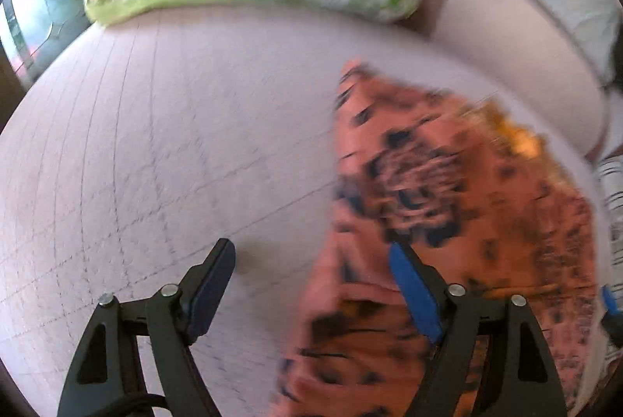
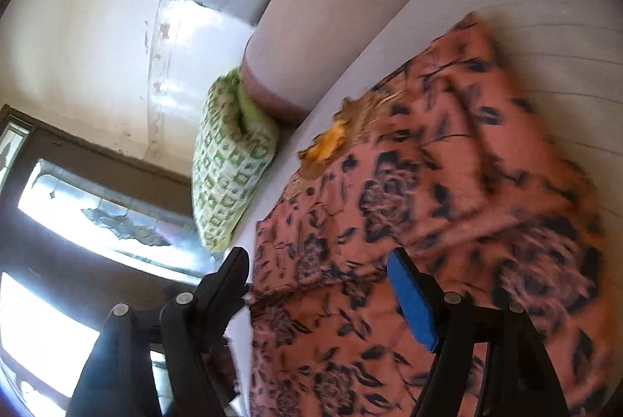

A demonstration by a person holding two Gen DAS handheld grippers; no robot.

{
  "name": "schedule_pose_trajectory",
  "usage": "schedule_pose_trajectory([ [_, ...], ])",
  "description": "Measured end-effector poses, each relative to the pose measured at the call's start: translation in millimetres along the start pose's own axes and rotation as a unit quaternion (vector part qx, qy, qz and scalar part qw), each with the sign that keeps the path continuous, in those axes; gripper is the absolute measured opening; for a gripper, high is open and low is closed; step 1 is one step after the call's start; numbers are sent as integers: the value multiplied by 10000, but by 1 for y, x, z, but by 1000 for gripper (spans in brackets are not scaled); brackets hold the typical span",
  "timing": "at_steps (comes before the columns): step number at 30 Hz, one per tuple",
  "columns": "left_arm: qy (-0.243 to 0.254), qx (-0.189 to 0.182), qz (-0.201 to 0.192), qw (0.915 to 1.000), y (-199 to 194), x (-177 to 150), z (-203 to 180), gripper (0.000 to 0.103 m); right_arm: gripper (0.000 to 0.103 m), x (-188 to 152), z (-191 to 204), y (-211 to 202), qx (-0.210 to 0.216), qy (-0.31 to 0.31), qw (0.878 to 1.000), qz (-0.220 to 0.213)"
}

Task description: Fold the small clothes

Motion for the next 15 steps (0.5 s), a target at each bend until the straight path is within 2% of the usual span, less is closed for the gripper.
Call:
schedule_pose_trajectory([
  [2,125,172,-195,9996,-4,0,3,76,80,6,-8,12,-157,7,9998,128],
  [4,33,179,-143,9997,-7,0,7,74,80,4,-48,22,-995,459,9934,353],
  [5,-11,150,-135,9998,-9,2,6,74,78,0,-61,20,-962,794,9912,441],
  [6,-82,-73,-162,9998,-16,4,6,73,78,-1,-60,14,-794,843,9925,400],
  [8,-204,-743,-188,9968,-28,10,3,73,79,-4,-47,-9,-820,502,9948,344],
  [9,-217,-1151,-233,9928,-36,16,-4,74,79,-5,-40,-21,-814,285,9957,335],
  [11,-4,-1736,-200,9846,-43,27,-27,75,79,-7,-29,-40,-921,-23,9951,366],
  [13,174,-1992,-199,9796,-39,33,-46,77,79,-8,-23,-55,-981,-202,9942,386],
  [14,362,-1885,-150,9813,-23,38,-57,78,79,-7,-20,-61,-980,-272,9940,397],
  [15,524,-1575,-36,9861,-9,37,-55,78,79,-8,-15,-69,-977,-370,9938,384],
])
Point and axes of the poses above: each gripper's, at about its wrist camera, not at the fingertips, and y roughly the way its jaws point, z to its left, x to its top, the point moved 7 cm from there along y, roughly the way its jaws point, and after that the axes turned 1 degree about y, right-handed, at the moved point
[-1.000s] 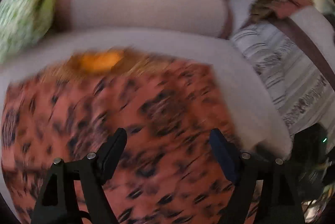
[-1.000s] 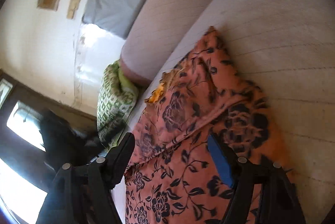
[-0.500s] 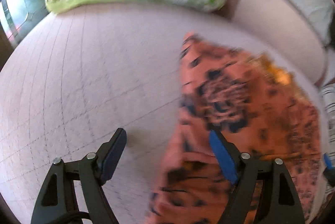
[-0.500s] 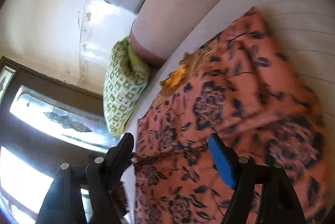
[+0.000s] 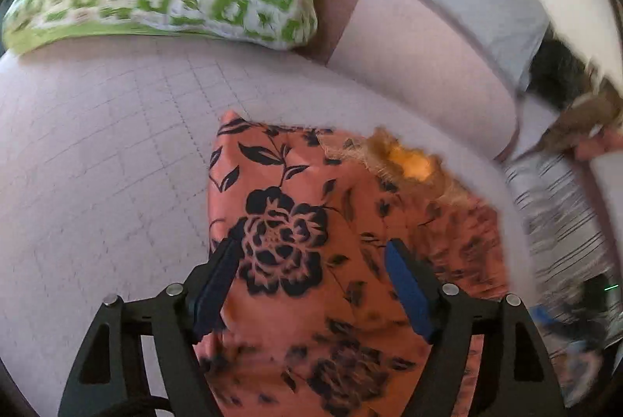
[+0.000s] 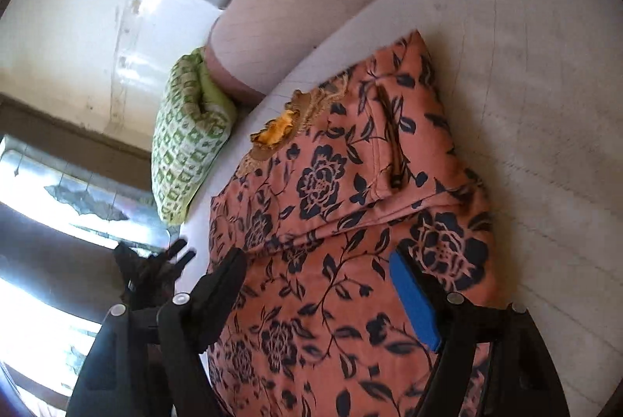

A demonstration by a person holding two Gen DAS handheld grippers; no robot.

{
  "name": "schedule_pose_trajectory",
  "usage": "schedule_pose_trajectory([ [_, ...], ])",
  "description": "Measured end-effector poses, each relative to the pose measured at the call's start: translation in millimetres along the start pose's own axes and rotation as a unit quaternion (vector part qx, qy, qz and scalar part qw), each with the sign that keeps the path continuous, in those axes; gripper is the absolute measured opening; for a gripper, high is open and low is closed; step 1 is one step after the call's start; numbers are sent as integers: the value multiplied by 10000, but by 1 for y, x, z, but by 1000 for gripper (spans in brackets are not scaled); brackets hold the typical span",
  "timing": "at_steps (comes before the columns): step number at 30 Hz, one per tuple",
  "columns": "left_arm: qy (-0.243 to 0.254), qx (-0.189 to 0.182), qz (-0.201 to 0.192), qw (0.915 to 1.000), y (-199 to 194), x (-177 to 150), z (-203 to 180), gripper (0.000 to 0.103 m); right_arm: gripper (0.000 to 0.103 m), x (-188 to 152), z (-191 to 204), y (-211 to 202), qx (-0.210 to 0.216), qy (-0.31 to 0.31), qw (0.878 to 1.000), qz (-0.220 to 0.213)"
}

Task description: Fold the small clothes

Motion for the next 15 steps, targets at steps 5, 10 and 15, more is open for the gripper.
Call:
schedule_pose_trajectory([
  [5,519,1106,165,9924,24,-17,18,70,79,2,8,-7,-190,-312,9993,51],
  [10,-133,571,3,9983,3,-5,28,69,79,28,5,5,-208,-354,9991,-35],
  [15,-349,59,-4,9994,18,13,30,71,79,73,-32,31,-474,10,9985,-276],
])
Point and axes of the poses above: each gripper's, at about its wrist camera, not at the fingertips, and y roughly the way its jaws point, z to its left, x to its top, the point moved 7 cm from there along y, roughly the way its jaws point, and after that the axes turned 1 degree about y, right-handed, at the moved point
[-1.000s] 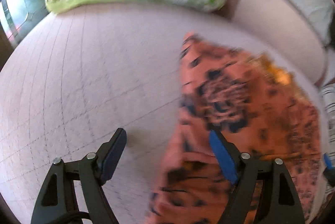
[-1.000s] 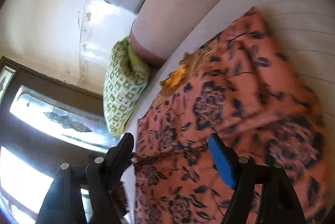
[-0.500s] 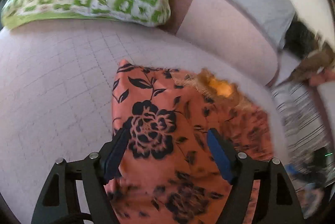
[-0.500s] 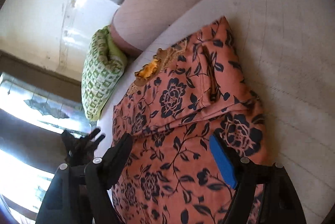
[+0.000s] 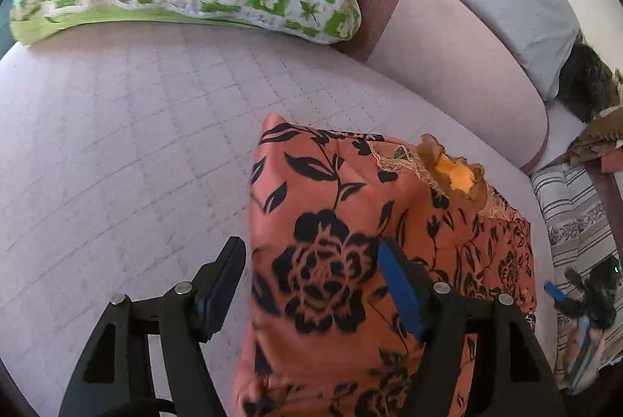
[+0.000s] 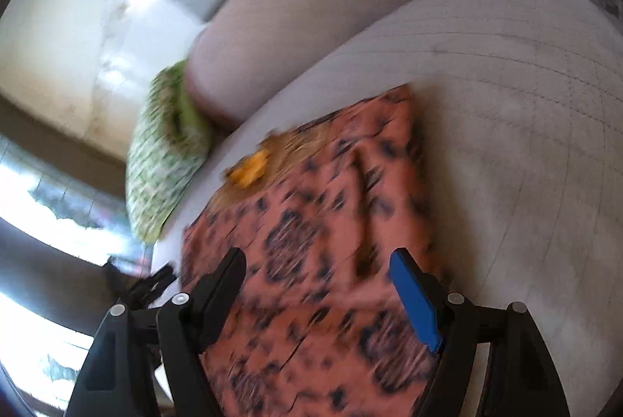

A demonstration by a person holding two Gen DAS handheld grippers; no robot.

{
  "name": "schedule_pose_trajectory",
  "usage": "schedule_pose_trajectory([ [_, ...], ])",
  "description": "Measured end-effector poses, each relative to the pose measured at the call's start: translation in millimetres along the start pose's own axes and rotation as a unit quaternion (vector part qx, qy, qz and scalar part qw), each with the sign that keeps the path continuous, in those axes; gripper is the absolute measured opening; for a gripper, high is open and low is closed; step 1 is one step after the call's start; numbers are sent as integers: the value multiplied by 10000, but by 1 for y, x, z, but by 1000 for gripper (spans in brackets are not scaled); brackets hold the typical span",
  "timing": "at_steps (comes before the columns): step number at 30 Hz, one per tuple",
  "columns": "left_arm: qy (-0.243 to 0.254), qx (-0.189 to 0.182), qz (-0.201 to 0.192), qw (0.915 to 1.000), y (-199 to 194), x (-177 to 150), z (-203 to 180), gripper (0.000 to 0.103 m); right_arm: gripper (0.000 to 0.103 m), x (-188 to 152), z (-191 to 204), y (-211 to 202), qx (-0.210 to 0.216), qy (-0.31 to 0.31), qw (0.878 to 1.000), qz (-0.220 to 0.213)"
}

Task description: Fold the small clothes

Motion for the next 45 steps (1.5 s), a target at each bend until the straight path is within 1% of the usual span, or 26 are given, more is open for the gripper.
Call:
schedule_pose_trajectory([
  [3,150,485,123,9986,16,-3,5,58,79,29,-24,24,-154,130,9997,-126],
  [5,404,872,54,9954,17,-1,5,27,77,37,-35,42,-316,173,9993,-26],
  [7,406,814,44,9958,14,-1,4,14,50,36,-35,63,-349,5,9991,237],
  [8,437,880,-50,9951,10,3,2,10,16,35,-34,68,-665,-212,9971,290],
  [11,628,890,-348,9934,-1,3,-8,10,15,37,-18,49,-900,-582,9941,-142],
  [12,630,966,-101,9933,14,-3,-5,11,15,37,-14,45,-1043,-837,9905,-317],
  [14,586,1017,-190,9929,19,-5,-4,17,18,29,-42,71,-1291,-544,9898,253],
  [16,571,1077,-267,9922,5,-5,-7,17,24,36,-48,60,-876,-118,9961,20],
  [17,543,1010,-421,9925,-5,-4,-10,18,40,39,-44,48,-888,-108,9958,-213],
  [18,534,935,-532,9928,-17,-6,-11,20,70,42,-42,35,-1075,-204,9932,-399],
  [19,535,832,-635,9931,-27,-7,-13,28,77,41,-40,25,-1126,-202,9923,-470],
  [22,442,477,-904,9938,-51,-22,-21,57,77,23,-25,5,-708,-222,9964,-398],
  [24,518,341,-697,9956,-43,-34,-22,62,77,2,-24,8,-835,-435,9955,-93],
  [25,610,482,-435,9960,-32,-42,-19,60,72,-6,-29,16,-912,-469,9947,77],
  [26,710,785,-208,9942,-15,-52,-11,50,32,-16,-37,28,-958,-460,9937,360],
  [27,754,848,-412,9927,-17,-52,-11,47,21,-21,-46,30,-1237,-552,9901,377],
  [29,703,879,-332,9931,-27,-50,-14,17,18,-17,-51,21,-1116,-356,9929,225],
  [31,765,801,-469,9927,-43,-43,-19,16,18,-19,-50,11,-1243,-402,9914,74],
  [32,808,841,-596,9914,-46,-42,-18,18,19,-20,-49,12,-1292,-460,9905,58],
  [34,584,903,-108,9941,-29,-53,-4,27,23,-24,-60,20,-1118,-82,9936,142],
  [36,557,812,-277,9948,-41,-49,-3,32,29,-19,-60,8,-778,353,9963,-15],
  [40,428,419,-609,9963,-64,-32,-14,39,37,7,-42,-9,-797,-24,9962,-347],
  [42,581,375,-784,9945,-63,-25,-25,51,60,22,-33,4,-702,-186,9970,-283],
  [43,658,551,-701,9938,-52,-24,-27,52,58,27,-32,12,-699,-286,9968,-265],
  [44,690,753,-383,9940,-32,-21,-21,48,25,29,-36,21,-741,-374,9962,-262],
  [45,611,881,-31,9942,-14,-28,-11,46,7,30,-46,32,-884,-266,9955,-229],
])
Point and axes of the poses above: each gripper's, at about its wrist camera, not at the fingertips, and y roughly the way its jaws point, z to its left, x to its top, the point moved 7 cm from there along y, roughly the way its jaws point, and after that the axes turned 1 degree about y, right-handed, at the moved point
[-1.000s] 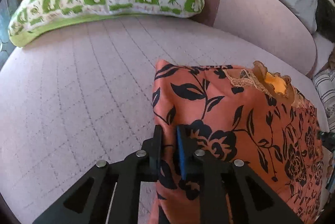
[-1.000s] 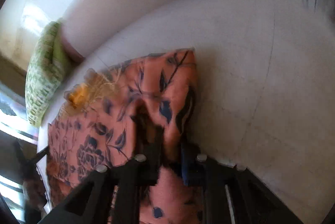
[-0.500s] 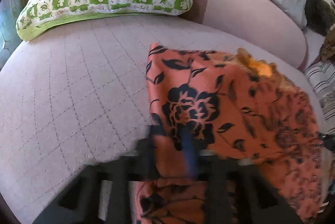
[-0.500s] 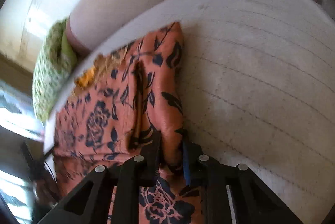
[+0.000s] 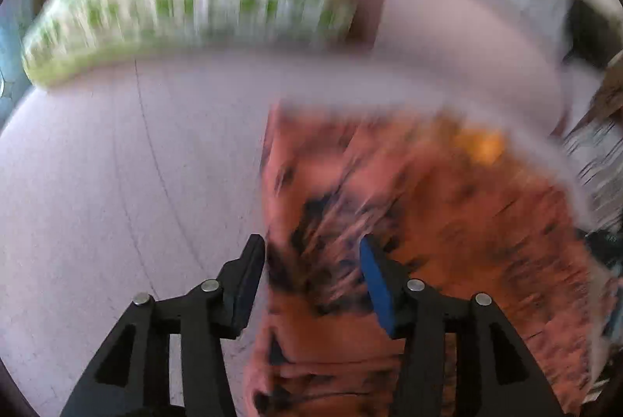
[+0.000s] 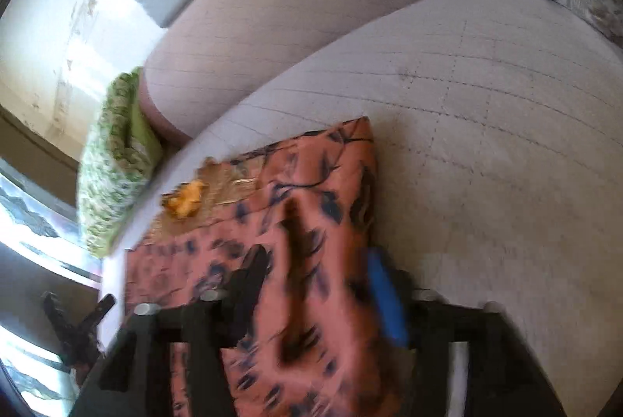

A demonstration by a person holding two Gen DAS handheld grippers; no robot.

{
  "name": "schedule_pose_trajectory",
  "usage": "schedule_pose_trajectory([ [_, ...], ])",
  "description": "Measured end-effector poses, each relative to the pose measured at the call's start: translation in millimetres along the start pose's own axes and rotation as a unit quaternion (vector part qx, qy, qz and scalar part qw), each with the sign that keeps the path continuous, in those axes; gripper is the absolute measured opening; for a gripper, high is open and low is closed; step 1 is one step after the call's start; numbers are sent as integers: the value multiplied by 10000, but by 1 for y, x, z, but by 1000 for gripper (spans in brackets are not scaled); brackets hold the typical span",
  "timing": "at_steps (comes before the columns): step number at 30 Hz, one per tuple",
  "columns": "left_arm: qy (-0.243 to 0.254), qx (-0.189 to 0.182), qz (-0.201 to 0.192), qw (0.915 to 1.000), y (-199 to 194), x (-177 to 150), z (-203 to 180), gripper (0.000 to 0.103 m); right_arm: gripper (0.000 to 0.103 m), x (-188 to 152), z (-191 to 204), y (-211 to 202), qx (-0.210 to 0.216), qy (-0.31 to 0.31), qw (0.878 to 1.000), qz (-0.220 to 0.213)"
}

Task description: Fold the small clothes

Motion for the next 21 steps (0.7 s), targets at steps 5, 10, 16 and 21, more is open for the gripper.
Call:
schedule_pose_trajectory([
  [5,-235,-418,-420,9980,-30,11,6,30,12,-7,-11,-4,101,195,9997,-82],
  [10,-370,-477,-628,9962,-31,39,15,38,12,18,-4,-28,-147,118,9974,-689],
  [16,-103,-23,-257,9996,14,33,14,40,2,8,13,29,381,-173,9984,389],
  [21,-177,-266,-685,9971,-33,31,4,47,9,4,16,1,391,-51,9991,-140],
])
Point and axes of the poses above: each gripper's, at about its wrist camera, not at the fingertips, and y roughly the way its jaws point, z to its left, x to its top, the point moved 7 cm from there along y, roughly the way its jaws point, and after that the axes turned 1 degree about y, right-handed, at the moved point
